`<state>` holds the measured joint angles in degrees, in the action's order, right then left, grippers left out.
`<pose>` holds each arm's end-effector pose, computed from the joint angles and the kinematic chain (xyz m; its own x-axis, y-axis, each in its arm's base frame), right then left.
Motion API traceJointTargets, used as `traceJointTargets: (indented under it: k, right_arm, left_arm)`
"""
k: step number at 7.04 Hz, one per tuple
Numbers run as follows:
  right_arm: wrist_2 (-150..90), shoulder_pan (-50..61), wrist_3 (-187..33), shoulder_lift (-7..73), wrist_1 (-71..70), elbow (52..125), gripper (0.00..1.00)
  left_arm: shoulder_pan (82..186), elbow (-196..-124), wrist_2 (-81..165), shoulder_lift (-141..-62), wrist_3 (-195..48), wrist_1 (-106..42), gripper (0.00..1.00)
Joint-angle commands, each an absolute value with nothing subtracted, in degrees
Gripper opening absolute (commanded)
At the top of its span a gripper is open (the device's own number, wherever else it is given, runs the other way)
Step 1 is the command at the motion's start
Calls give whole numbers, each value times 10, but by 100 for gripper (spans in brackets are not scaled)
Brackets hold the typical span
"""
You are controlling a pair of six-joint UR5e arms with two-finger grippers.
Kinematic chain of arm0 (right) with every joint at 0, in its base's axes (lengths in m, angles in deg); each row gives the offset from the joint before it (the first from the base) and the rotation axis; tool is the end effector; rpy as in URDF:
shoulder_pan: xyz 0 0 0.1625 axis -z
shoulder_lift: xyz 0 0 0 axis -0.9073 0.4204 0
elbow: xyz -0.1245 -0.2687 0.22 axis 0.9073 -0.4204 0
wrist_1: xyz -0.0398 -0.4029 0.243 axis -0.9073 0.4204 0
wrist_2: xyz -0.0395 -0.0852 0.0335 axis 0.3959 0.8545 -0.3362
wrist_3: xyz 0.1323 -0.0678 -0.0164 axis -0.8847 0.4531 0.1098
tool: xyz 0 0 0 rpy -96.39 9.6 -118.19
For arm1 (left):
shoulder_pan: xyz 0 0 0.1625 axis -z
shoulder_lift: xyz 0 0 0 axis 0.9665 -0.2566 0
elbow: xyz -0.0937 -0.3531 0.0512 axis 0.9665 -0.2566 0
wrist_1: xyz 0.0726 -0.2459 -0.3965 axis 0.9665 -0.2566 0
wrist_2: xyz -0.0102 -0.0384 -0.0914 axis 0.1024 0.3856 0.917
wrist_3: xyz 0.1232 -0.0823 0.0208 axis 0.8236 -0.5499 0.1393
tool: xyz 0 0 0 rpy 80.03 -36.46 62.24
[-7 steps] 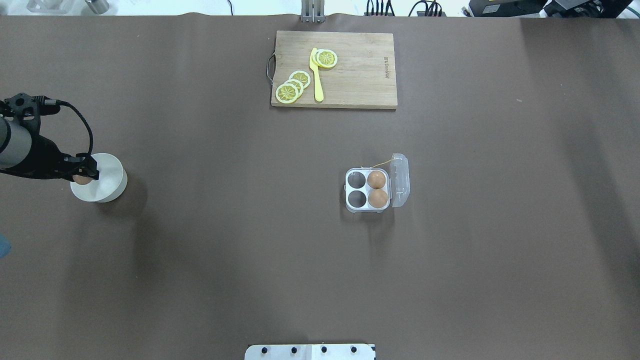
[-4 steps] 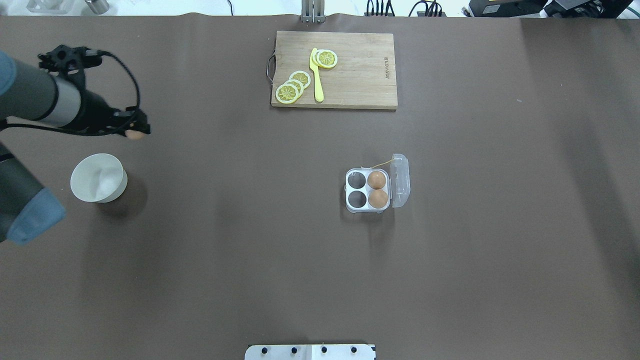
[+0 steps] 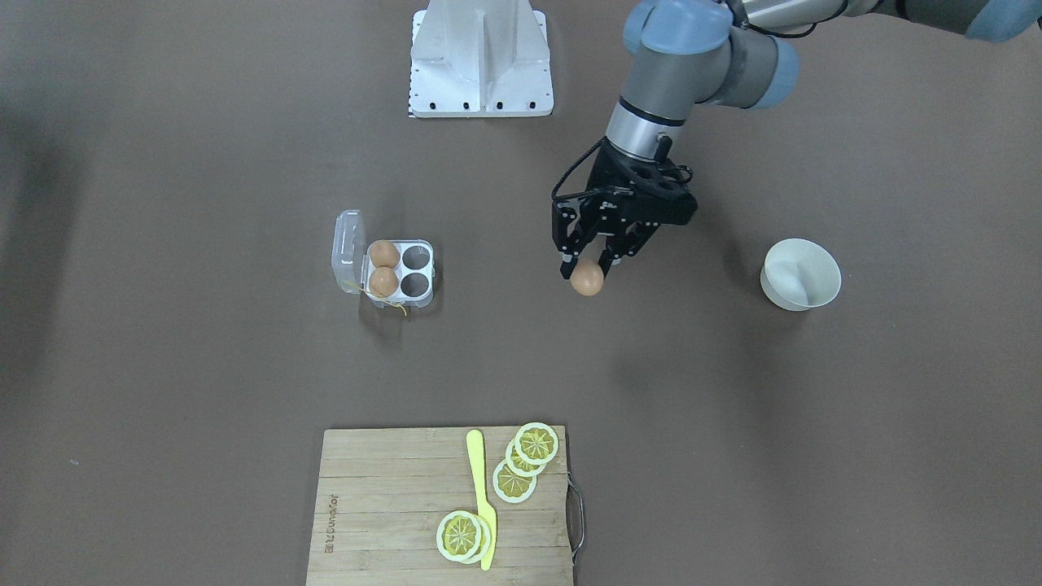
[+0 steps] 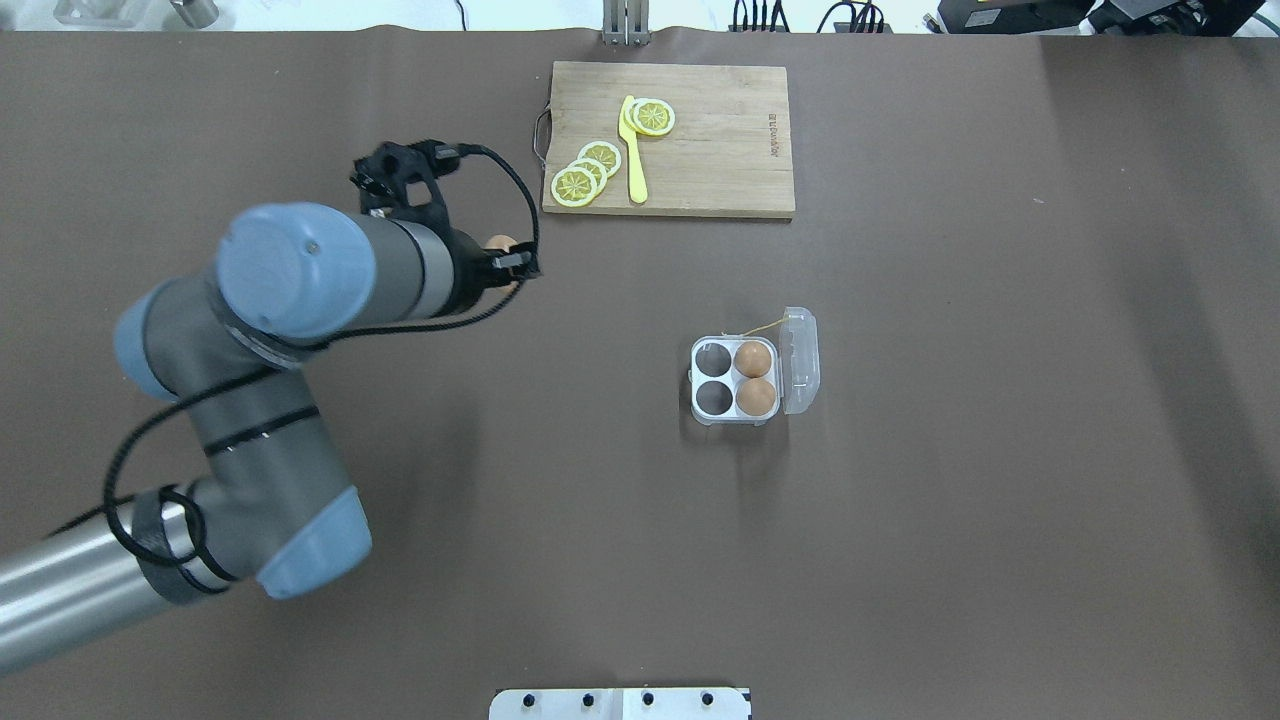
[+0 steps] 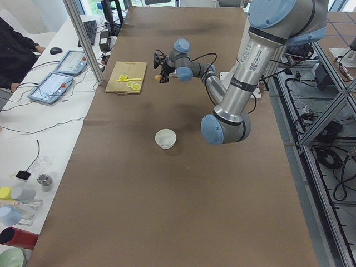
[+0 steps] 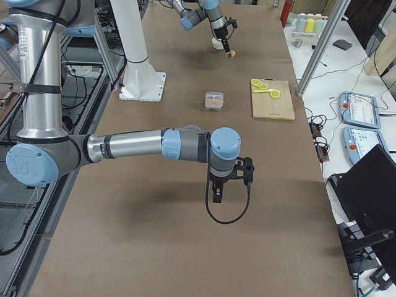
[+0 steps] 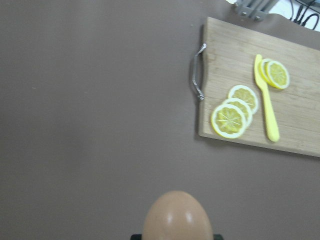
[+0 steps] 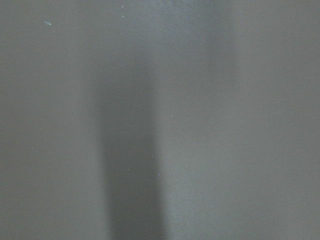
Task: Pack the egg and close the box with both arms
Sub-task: 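Lift the egg with the left gripper and carry it to the egg box, then lower the egg into an empty cup and open the left gripper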
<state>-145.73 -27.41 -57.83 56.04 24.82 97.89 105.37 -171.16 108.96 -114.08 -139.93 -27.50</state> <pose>0.0436 -0.5236 0.5594 0.6548 0.0158 0.7556 -0.0132 0.9999 -0.0095 0.5338 -0.4700 0.1286 0.4266 -0.0650 -0.9021 0.4620 0.8731 0.1555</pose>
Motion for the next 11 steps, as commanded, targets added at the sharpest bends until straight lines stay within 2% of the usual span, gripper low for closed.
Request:
traceJointTargets:
  k: [1,3,4,7,9,11]
  right_arm:
    - [-1462,-275,-578,561,248,980,100]
    - [-1464,-274,-579,561,250,985,100]
    - [-1464,-274,-579,561,253,990,100]
    - [-1468,-274,-579,561,254,992,100]
    - [-1468,-275,-579,562,255,992,100]
    - [-1468,-275,-579,562,255,992,100]
  left_arm:
    - [938,-1670,928,-1187,-1466,-319,4]
    - [909,-1541,846,-1243,-1469,-443,4]
    - [908,-1501,845,-1253,-1469,-480,4]
    - [899,-1472,845,-1292,-1469,-484,4]
    - [896,-1468,846,-1292,-1469,-484,10]
    - [895,-1470,846,-1288,-1469,-484,10]
